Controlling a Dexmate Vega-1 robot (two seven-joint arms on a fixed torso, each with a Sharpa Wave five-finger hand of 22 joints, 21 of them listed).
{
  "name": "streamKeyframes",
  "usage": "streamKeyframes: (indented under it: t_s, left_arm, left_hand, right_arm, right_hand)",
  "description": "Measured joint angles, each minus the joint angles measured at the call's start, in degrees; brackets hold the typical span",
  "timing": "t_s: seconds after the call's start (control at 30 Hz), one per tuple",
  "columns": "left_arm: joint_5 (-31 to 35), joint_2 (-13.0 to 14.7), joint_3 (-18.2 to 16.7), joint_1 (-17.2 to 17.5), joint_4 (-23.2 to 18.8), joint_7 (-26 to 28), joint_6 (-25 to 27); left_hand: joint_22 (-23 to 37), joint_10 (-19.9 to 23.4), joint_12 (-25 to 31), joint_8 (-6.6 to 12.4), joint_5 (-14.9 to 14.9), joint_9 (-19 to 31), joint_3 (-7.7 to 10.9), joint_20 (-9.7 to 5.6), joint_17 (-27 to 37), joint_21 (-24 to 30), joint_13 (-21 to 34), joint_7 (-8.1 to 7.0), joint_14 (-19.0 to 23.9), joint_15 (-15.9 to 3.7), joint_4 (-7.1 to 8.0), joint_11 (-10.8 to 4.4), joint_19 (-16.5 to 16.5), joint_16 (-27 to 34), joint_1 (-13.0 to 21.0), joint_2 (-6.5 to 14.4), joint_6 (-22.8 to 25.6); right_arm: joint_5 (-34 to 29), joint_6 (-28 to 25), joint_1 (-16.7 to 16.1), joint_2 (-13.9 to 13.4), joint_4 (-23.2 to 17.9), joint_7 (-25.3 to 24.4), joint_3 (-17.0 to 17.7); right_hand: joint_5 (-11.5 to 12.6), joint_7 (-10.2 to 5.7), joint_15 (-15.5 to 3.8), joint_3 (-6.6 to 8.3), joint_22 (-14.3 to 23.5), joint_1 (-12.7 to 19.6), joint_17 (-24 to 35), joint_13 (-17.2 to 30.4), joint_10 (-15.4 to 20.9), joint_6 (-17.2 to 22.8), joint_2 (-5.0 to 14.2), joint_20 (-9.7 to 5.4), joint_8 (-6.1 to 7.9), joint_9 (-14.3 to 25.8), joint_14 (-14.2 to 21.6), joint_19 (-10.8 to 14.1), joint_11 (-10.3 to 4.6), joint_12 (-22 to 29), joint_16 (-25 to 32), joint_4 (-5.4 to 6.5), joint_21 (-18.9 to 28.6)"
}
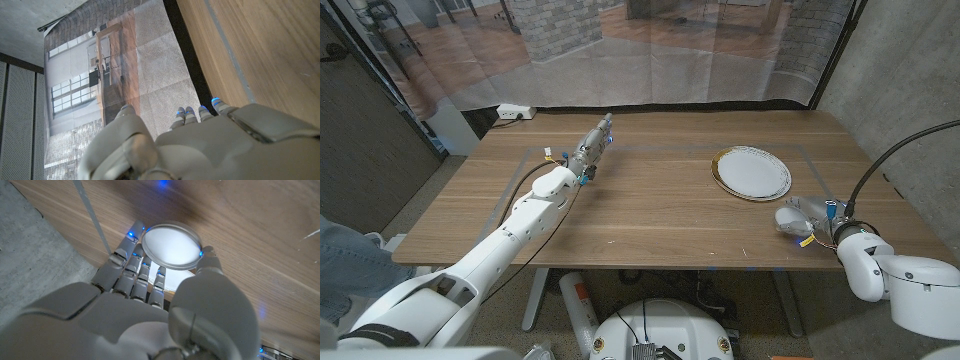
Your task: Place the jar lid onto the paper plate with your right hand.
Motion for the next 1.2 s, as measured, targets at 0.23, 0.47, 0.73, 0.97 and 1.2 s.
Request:
streamKeyframes:
  t_s: [0.23,0.47,0.73,0.97,1.2]
  left_arm:
    - [-0.1,0.1,0.0,0.3,-0.2,0.1,0.0]
    - [-0.1,0.3,-0.1,0.5,-0.5,0.2,0.0]
    - [-0.1,0.9,-0.4,1.0,-1.5,0.6,0.0]
    - [-0.1,1.3,-0.7,1.4,-2.3,0.9,0.0]
    - [-0.1,1.5,-0.8,1.7,-2.6,1.1,0.0]
  left_hand:
    - [0.0,0.0,0.0,0.00,0.0,0.0,0.00,0.00,0.0,0.0,0.0,0.00,0.0,0.00,0.00,0.00,0.0,0.0,0.0,0.0,0.0]
    - [0.0,0.0,0.0,0.00,0.0,0.0,0.00,0.00,0.0,0.0,0.0,0.00,0.0,0.00,0.00,0.00,0.0,0.0,0.0,0.0,0.0]
    - [0.0,0.0,0.0,0.00,0.0,0.0,0.00,0.00,0.0,0.0,0.0,0.00,0.0,0.00,0.00,0.00,0.0,0.0,0.0,0.0,0.0]
    - [0.0,0.0,0.0,0.00,0.0,0.0,0.01,0.00,0.0,0.0,0.0,0.00,0.0,0.00,0.00,0.00,0.0,0.0,0.0,0.0,0.0]
    - [0.0,0.0,0.0,0.00,0.0,0.0,0.01,0.00,0.0,-0.4,0.0,0.00,0.0,0.00,0.01,0.00,0.0,0.0,0.0,0.0,0.0]
  right_arm:
    - [-1.3,0.8,-0.1,-0.3,0.4,0.9,1.1]
    - [-2.8,2.1,-0.6,-0.4,1.1,2.2,2.5]
    - [-4.1,3.5,-0.7,-0.4,1.8,3.4,3.2]
    - [-5.8,4.0,-0.6,-0.5,2.0,4.9,3.9]
    - [-7.1,4.6,-0.5,-0.5,2.2,6.1,4.5]
  right_hand:
    - [-0.2,0.00,0.00,0.00,0.0,0.5,0.2,0.1,0.0,0.0,0.15,0.00,0.00,0.0,0.0,0.0,-0.02,0.0,0.0,0.00,0.0]
    - [-0.4,0.21,0.00,0.00,0.0,0.7,0.3,0.0,0.1,0.2,0.24,0.00,0.00,0.0,0.0,0.0,-0.10,0.0,0.0,0.00,0.0]
    - [-0.6,-0.10,0.00,-0.01,0.0,0.5,0.3,0.0,0.1,0.5,0.41,0.00,-0.10,0.0,0.0,0.0,-0.10,0.0,0.0,0.00,0.0]
    - [-0.8,0.03,-0.22,-0.01,0.0,0.3,0.5,0.0,0.1,0.6,0.55,0.00,-0.11,0.0,0.3,0.0,-0.10,0.0,0.0,-0.01,0.0]
    - [-1.1,0.22,-0.12,-0.01,0.0,0.3,0.5,0.2,0.1,0.8,0.55,0.00,-0.10,0.0,0.5,0.0,-0.10,0.4,0.0,-0.01,0.0]
